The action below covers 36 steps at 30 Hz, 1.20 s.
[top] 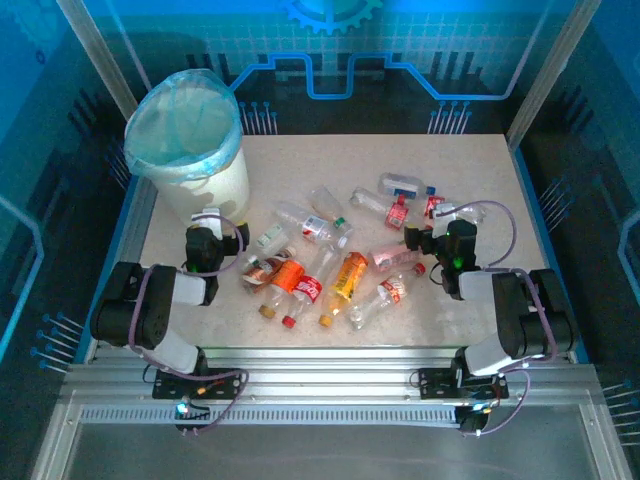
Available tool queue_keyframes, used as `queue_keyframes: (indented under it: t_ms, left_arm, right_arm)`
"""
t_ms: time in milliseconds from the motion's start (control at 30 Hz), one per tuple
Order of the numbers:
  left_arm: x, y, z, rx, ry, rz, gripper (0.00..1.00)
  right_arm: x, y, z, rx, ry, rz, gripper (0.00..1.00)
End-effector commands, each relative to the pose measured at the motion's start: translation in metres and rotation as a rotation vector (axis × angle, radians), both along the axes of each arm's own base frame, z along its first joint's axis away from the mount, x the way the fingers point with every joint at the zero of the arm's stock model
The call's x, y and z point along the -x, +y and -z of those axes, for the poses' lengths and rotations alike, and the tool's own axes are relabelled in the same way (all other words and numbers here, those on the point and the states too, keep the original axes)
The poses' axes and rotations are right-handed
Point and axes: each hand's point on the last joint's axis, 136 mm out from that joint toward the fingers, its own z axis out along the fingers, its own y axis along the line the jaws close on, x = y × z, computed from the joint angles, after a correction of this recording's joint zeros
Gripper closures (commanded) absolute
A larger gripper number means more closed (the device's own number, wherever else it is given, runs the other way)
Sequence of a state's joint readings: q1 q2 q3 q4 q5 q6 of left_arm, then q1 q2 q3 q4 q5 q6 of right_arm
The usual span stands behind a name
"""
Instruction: Put the plastic bottles in the bin
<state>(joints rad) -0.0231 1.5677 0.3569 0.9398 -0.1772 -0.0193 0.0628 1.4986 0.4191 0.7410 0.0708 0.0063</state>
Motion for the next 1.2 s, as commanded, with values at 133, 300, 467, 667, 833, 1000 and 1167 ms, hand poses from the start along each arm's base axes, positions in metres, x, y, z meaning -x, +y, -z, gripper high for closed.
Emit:
queue_keyframes:
  t_ms: [133,300,467,667,833,1000,1167]
  left_arm:
    - [-0.0053,-0.0011,-0.0125,-0.001,-0.036,0.016,0.01]
    - [-0.0054,-0.0005,-0.0126,-0.003,-0.036,0.015,0.01]
    - [-0.0056,-0.0012,-0.0123,-0.003,-0.035,0.017,0.01]
    - [-0.0056,-0.0011,-0.0126,-0.002,-0.036,0.016,0.01]
    - [-0.0058,-0.0015,-0.0128,-0.001,-0.036,0.018,0.01]
    - [-0.0054,-0.0013,-0.0126,-0.003,-0.037,0.018,0.01]
    - [-0.0046,-0.0021,-0.0130,-0.002,-0.041,0.022,0.01]
  right_arm:
    - [-0.0051,-0.0001,-0.0054,0.006,-0.017,-0.006,0.00]
    - [-0.0055,0.0001,-0.0061,0.006,-0.019,-0.007,0.00]
    - [-0.0054,-0.0001,-0.0060,0.006,-0.019,-0.006,0.00]
    - [-0.0053,-0.0003,-0.0055,0.006,-0.017,-0.005,0.00]
    - [-0.0056,-0.0002,-0.0060,0.003,-0.018,-0.008,0.00]
    - [-0.0056,0.0000,-0.0062,0.002,-0.018,-0.009,0.00]
    - [-0.0048,-0.0001,-0.0061,0.000,-0.020,-0.011,0.00]
